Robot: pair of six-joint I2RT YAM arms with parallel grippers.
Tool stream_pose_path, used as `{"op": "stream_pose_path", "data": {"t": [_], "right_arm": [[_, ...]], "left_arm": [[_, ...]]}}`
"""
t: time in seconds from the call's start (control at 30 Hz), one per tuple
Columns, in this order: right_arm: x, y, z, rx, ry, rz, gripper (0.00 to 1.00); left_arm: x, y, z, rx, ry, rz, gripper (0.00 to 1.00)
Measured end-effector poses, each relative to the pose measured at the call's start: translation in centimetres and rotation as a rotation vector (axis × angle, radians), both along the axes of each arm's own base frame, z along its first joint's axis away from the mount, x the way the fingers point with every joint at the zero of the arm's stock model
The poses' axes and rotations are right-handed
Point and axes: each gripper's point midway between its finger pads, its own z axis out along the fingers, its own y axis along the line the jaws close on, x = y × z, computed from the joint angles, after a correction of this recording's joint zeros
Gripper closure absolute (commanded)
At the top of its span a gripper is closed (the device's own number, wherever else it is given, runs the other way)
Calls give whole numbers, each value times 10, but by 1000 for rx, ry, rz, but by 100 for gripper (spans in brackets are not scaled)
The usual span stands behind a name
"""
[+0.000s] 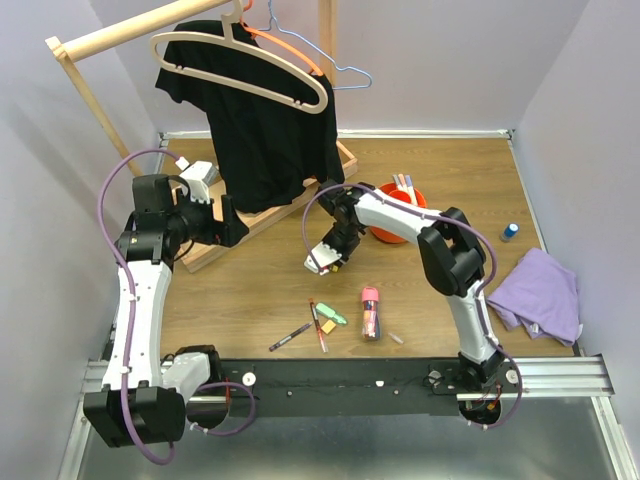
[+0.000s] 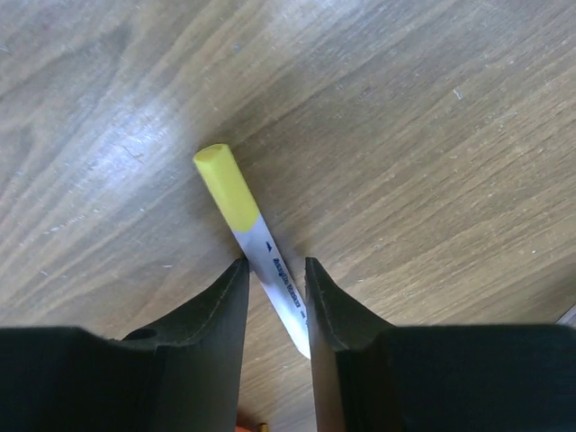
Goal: Sort the stationery into containers
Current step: Pick up the pen from the center of the board, then place the pen in the storage box.
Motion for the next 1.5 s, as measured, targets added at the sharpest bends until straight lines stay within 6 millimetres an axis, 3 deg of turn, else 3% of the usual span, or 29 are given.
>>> {"op": "stream_pose_path", "data": {"t": [0.2,0.23,0.3,0.63,0.7,0.77,0.9,0.93,1.0,1.07,1.13,1.23,1.37,1.5], "right_arm": [[4,1,-3,-61,22,14,80],[4,0,-4,-86,32,16,90],[4,0,-5,-117,40,15,99],[-4,5,3,-107,132,-151,99],[-7,15,17,-30,181,-266,99],[-6,33,51,101,218,-404,99],[7,46,146,431,302,-680,99],[15,42,179,551,307,-745,99],[24,21,217,682,328,-864,99],[37,-8,246,827,337,-990,100],[50,-37,258,921,339,-1102,99],[74,-85,254,1030,337,-1303,99],[92,-120,233,1087,332,-1470,99],[101,-141,224,1131,306,-1544,99]], "left_arm": [[3,0,-6,-3,23,0,4],[3,0,-6,-3,24,0,5],[3,0,-6,-4,26,0,5],[4,0,-7,-6,30,-3,5],[4,0,-7,-6,30,-4,5],[3,-2,-7,-11,29,-9,6],[5,-6,-4,-33,26,-24,6],[7,-7,0,-44,25,-30,6],[13,-11,9,-66,19,-50,6],[20,-15,20,-83,-3,-74,8],[26,-21,34,-96,-34,-115,8],[29,-37,49,-98,-70,-197,8],[26,-54,49,-99,-67,-269,7],[26,-64,40,-103,-30,-304,8]]}}
